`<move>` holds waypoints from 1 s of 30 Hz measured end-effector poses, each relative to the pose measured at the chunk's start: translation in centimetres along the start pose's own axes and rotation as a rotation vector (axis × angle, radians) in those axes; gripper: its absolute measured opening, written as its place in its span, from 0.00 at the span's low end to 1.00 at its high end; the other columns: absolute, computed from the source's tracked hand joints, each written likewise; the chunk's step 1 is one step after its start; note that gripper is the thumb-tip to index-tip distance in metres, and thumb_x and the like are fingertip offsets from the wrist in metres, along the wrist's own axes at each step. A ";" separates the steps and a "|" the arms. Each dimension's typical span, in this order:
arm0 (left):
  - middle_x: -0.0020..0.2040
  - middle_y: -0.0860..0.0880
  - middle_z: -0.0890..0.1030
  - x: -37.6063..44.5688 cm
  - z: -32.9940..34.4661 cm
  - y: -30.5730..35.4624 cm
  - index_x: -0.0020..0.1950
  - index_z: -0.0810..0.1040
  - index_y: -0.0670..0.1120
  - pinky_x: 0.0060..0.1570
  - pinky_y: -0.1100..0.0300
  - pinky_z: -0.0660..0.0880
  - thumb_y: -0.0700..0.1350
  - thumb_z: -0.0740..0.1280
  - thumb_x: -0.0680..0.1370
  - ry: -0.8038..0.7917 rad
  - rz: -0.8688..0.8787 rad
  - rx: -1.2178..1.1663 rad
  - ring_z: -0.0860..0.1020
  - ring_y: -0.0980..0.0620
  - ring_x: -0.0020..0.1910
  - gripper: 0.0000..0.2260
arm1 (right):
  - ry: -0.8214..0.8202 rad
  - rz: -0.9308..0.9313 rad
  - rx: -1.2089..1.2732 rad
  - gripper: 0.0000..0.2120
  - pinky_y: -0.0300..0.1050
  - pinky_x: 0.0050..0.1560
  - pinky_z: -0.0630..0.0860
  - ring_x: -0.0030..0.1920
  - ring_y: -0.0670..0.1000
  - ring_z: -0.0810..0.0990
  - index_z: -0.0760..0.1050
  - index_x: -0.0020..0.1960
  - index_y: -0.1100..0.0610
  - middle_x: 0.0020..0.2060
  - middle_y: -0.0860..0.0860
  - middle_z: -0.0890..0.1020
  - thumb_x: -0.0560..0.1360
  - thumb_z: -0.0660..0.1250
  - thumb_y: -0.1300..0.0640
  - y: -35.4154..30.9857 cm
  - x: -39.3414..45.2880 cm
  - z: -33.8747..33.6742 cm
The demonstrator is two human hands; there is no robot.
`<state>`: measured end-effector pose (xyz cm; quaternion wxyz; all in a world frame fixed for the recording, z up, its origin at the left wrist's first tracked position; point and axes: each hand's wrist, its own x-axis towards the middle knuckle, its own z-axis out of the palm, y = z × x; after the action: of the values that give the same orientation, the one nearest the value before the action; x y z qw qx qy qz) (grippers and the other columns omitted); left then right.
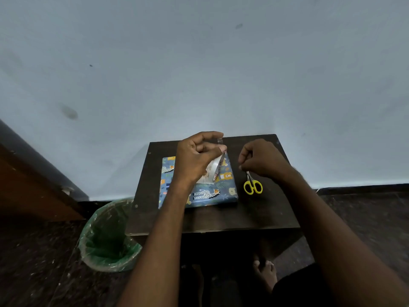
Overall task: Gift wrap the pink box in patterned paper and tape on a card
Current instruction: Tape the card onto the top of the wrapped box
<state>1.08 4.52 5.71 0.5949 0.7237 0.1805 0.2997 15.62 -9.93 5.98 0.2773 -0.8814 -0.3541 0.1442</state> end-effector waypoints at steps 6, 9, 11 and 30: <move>0.39 0.53 0.88 0.3 3.0 0.1 0.57 0.88 0.50 0.59 0.47 0.82 0.40 0.78 0.76 0.019 0.106 0.128 0.88 0.54 0.48 0.11 | -0.068 0.213 -0.259 0.16 0.47 0.43 0.79 0.44 0.57 0.82 0.74 0.34 0.57 0.37 0.53 0.81 0.64 0.81 0.55 1.3 -0.7 0.1; 0.39 0.52 0.88 0.4 4.0 0.3 0.59 0.88 0.47 0.58 0.53 0.82 0.39 0.77 0.77 0.039 0.179 0.106 0.88 0.53 0.46 0.11 | -0.077 0.230 -0.328 0.19 0.47 0.43 0.74 0.44 0.59 0.77 0.68 0.37 0.56 0.39 0.53 0.75 0.68 0.80 0.54 1.2 -1.9 0.4; 0.44 0.49 0.89 0.6 4.4 0.3 0.61 0.86 0.45 0.57 0.56 0.82 0.36 0.76 0.78 0.050 0.173 0.017 0.88 0.51 0.49 0.12 | -0.066 0.207 -0.326 0.16 0.47 0.44 0.74 0.46 0.60 0.78 0.68 0.38 0.55 0.41 0.54 0.75 0.70 0.77 0.56 1.3 -2.4 0.8; 0.48 0.49 0.90 1.0 4.0 -0.9 0.63 0.85 0.47 0.58 0.54 0.83 0.36 0.76 0.78 0.087 0.072 0.016 0.88 0.53 0.52 0.15 | 0.077 0.130 -0.496 0.13 0.51 0.52 0.78 0.61 0.60 0.81 0.78 0.64 0.58 0.59 0.57 0.83 0.79 0.70 0.60 -0.8 -3.6 2.2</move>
<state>4.49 2.36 4.60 0.5697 0.7206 0.1824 0.3505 11.69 -11.16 4.87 0.0563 -0.9482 -0.3105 0.0369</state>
